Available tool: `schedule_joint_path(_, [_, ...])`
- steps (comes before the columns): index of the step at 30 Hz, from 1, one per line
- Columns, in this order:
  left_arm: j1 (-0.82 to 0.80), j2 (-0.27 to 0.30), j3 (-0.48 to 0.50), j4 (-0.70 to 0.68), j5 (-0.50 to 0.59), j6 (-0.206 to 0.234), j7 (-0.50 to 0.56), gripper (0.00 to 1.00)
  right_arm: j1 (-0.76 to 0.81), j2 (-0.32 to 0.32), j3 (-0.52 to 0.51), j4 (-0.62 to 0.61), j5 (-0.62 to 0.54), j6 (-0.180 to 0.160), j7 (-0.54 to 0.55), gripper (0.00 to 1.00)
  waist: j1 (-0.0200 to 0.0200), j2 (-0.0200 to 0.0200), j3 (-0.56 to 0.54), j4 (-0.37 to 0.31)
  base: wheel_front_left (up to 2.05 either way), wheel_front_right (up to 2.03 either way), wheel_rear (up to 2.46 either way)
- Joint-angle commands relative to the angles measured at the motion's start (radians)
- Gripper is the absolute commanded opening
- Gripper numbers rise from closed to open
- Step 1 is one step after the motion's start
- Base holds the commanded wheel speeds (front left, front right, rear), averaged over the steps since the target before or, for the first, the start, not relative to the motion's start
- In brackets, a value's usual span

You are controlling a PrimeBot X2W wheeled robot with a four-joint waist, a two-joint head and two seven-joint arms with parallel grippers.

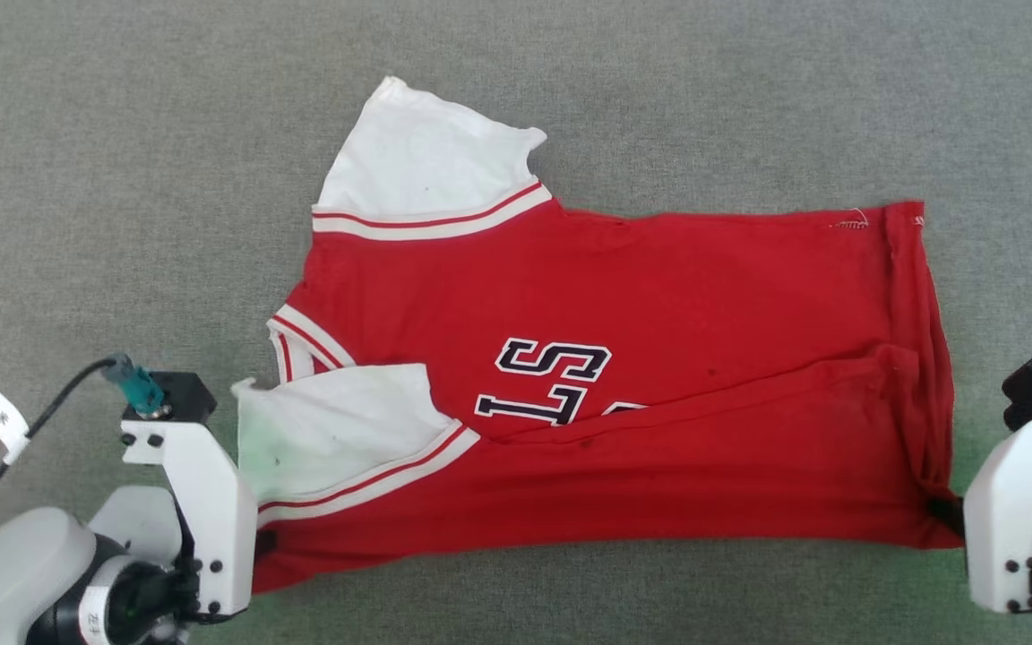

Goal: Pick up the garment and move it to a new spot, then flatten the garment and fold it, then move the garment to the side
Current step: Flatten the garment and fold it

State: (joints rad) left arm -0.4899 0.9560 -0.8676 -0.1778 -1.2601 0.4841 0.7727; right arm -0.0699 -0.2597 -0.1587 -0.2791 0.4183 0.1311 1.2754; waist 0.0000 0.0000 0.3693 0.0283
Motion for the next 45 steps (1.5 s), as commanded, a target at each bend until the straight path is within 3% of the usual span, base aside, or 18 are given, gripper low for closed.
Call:
schedule_joint_path(1, [0.014,0.0,-0.003,0.01,-0.006,0.001,-0.007,0.0,0.008,0.01,-0.003,0.01,-0.008,-0.001,-0.013,0.0,0.0,0.0,0.003,-0.001,0.0,0.0,0.0])
schedule_joint_path(4, [0.031,-0.025,0.008,0.047,-0.024,-0.008,-0.026,0.67,0.013,0.045,0.008,0.055,-0.011,-0.001,-0.054,0.0,0.0,0.0,0.01,-0.006,0.0,0.0,0.0])
schedule_joint_path(5, [0.031,-0.024,0.01,0.061,-0.025,-0.01,-0.031,1.0,0.009,0.058,0.012,0.071,-0.009,-0.001,-0.071,0.01,0.0,0.0,0.012,-0.008,0.0,0.0,0.0])
schedule_joint_path(6, [0.03,-0.023,0.013,0.073,-0.027,-0.011,-0.035,1.0,0.008,0.061,0.022,0.086,-0.016,0.0,-0.084,0.11,0.0,0.0,0.013,-0.011,0.0,0.0,0.0])
schedule_joint_path(8, [0.021,-0.009,0.025,0.084,-0.027,-0.01,-0.035,1.0,0.002,0.072,0.026,0.107,-0.019,0.0,-0.114,0.83,0.0,0.0,0.013,-0.014,0.0,0.0,0.0])
schedule_joint_path(9, [0.008,0.001,0.035,0.082,-0.022,-0.009,-0.039,1.0,-0.004,0.074,0.03,0.108,-0.02,0.0,-0.131,0.98,0.0,0.0,0.013,-0.014,0.0,0.0,0.0])
schedule_joint_path(15, [-0.067,0.08,0.095,0.022,0.001,0.006,-0.028,1.0,-0.035,0.081,0.022,0.076,-0.017,-0.001,-0.225,1.0,0.0,0.0,0.009,-0.035,0.0,0.0,0.0])
schedule_joint_path(19, [-0.147,0.129,0.124,-0.003,0.029,-0.01,-0.005,1.0,-0.072,0.106,0.011,0.029,-0.024,0.0,-0.315,1.0,0.0,0.0,0.011,-0.069,0.0,0.0,0.0])
schedule_joint_path(22, [-0.219,0.135,0.136,0.009,0.062,-0.04,0.016,1.0,-0.107,0.129,0.024,0.0,-0.038,0.0,-0.404,1.0,0.0,0.0,0.015,-0.108,0.0,0.0,0.0])
schedule_joint_path(29, [-0.4,0.092,0.136,0.141,0.13,-0.126,0.065,1.0,-0.192,0.174,0.114,-0.014,-0.104,0.0,-0.693,1.0,0.0,0.0,0.038,-0.221,0.0,0.0,0.0])
schedule_joint_path(31, [-0.449,0.07,0.137,0.193,0.142,-0.159,0.065,1.0,-0.208,0.185,0.141,0.003,-0.129,0.0,-0.771,1.0,0.0,0.0,0.047,-0.255,0.0,0.0,0.0])
schedule_joint_path(32, [-0.498,0.051,0.13,0.249,0.169,-0.205,0.059,1.0,-0.224,0.194,0.163,0.023,-0.137,0.0,-0.842,1.0,0.0,0.0,0.056,-0.285,0.0,0.0,0.0])
schedule_joint_path(41, [-0.622,-0.025,0.11,0.511,0.213,-0.304,0.06,1.0,-0.252,0.21,0.236,0.115,-0.134,0.0,-0.992,1.0,0.0,0.0,0.093,-0.377,0.0,0.0,0.0])
schedule_joint_path(45, [-0.659,-0.05,0.099,0.629,0.209,-0.307,0.105,1.0,-0.263,0.209,0.258,0.151,-0.107,0.0,-1.012,1.0,0.0,0.0,0.109,-0.399,0.0,0.0,0.0])
